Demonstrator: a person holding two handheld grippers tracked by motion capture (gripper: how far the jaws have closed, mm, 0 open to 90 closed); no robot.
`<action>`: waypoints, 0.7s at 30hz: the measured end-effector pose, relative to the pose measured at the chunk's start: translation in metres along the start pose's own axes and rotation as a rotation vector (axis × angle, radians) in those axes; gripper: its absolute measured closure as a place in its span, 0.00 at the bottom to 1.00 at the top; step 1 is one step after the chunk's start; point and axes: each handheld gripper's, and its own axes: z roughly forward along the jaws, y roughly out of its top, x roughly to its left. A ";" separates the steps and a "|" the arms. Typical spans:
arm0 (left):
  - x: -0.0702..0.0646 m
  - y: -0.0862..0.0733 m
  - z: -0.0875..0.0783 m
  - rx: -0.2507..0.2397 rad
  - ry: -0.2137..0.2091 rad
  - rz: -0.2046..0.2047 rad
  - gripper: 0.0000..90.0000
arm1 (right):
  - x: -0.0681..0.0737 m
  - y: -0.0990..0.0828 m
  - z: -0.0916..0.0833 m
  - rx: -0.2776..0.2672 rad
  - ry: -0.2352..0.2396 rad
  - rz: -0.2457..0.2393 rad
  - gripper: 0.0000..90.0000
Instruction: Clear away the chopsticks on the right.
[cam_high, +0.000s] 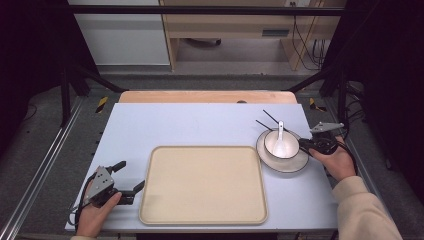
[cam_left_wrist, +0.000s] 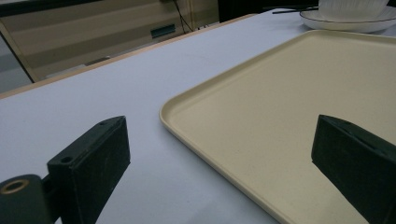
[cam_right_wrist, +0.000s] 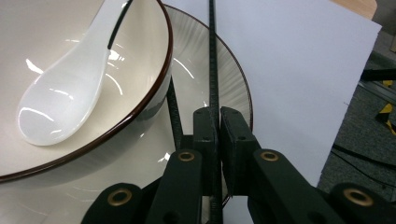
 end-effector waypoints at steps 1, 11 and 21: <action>0.000 0.000 0.000 0.001 -0.002 0.000 0.05 | 0.000 0.000 0.000 0.000 -0.001 -0.004 0.95; 0.000 0.000 0.000 0.000 0.001 0.002 0.05 | 0.004 0.001 -0.005 -0.025 -0.029 -0.005 0.95; 0.000 0.001 -0.001 -0.003 0.003 0.001 0.05 | 0.002 0.000 -0.024 -0.095 -0.089 0.027 0.95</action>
